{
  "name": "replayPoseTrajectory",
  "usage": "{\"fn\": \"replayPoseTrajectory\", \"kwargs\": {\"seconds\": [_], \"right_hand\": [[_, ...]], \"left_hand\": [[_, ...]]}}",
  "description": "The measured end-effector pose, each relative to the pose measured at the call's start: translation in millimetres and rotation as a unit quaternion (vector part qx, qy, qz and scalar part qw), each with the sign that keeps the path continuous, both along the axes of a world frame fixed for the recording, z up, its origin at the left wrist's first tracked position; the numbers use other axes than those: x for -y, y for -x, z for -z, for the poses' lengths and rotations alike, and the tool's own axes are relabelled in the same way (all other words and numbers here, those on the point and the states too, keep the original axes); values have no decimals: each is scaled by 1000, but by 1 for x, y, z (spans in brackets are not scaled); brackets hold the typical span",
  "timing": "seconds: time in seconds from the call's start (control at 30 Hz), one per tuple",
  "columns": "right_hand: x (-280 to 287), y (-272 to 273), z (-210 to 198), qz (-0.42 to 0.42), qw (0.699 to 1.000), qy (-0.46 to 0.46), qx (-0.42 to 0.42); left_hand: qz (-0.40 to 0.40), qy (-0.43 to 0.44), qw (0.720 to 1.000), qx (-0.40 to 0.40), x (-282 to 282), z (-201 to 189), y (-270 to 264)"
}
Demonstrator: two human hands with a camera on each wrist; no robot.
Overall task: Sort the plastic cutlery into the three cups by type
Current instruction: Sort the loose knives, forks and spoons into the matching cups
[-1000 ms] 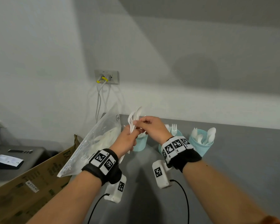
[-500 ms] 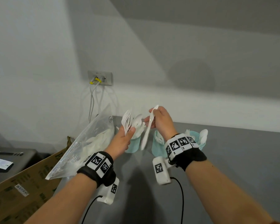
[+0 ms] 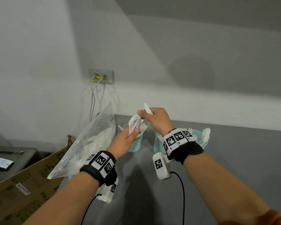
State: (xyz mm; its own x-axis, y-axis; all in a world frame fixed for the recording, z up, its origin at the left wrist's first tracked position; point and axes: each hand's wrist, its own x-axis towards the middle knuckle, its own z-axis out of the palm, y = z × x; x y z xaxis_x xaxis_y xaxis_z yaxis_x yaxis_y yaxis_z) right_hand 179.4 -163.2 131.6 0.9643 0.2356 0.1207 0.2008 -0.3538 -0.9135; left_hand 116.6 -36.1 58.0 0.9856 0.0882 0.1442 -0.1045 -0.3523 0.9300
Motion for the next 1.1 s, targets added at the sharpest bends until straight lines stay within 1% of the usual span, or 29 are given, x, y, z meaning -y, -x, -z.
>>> {"fn": "replayPoseTrajectory", "kwargs": {"seconds": [0.07,0.17,0.23,0.33,0.4,0.5,0.57,0.63,0.7,0.77,0.83,0.9,0.97,1.0,1.07,1.1], "right_hand": [[-1,-5,1,20,1000,15,6],[-1,-8,-1,22,1000,16,-8],[-1,-10,-4,27,999,23,0],[-3,-16,-10,54,998,29,34],[-1,-20,-18,85,994,17,61],[4,-23,-33,144,982,-22,119],[7,-24,-35,160,974,-5,161],[4,-21,-25,137,974,33,179],[-2,-19,0,89,979,74,165],[-7,-18,29,32,986,116,114],[-8,-18,54,-14,984,173,52],[-10,-17,64,-32,979,201,19],[-13,-19,60,-19,981,192,28],[-15,-19,52,-7,986,164,37],[-21,-19,33,8,995,77,59],[-23,-19,24,18,995,47,82]], "left_hand": [[-6,-8,1000,4,-3,4,-2],[-6,-25,1000,3,-6,7,-3],[-2,-32,999,5,-6,7,-3],[-2,-37,999,4,-9,7,-6],[-5,-54,999,-5,-12,7,-6],[-45,-83,995,-22,-25,14,-11],[-85,-74,993,-20,-32,18,-13],[-121,-46,992,-9,-33,16,-15],[-137,-16,990,1,-31,10,-15],[-128,-6,992,11,-28,8,-16],[-116,11,993,8,-27,9,-16],[-114,37,993,0,-28,11,-16],[-112,64,992,-5,-30,12,-16],[-110,74,991,-7,-31,12,-16],[-109,81,991,-8,-34,11,-16],[-111,85,990,-8,-34,10,-16]]}}
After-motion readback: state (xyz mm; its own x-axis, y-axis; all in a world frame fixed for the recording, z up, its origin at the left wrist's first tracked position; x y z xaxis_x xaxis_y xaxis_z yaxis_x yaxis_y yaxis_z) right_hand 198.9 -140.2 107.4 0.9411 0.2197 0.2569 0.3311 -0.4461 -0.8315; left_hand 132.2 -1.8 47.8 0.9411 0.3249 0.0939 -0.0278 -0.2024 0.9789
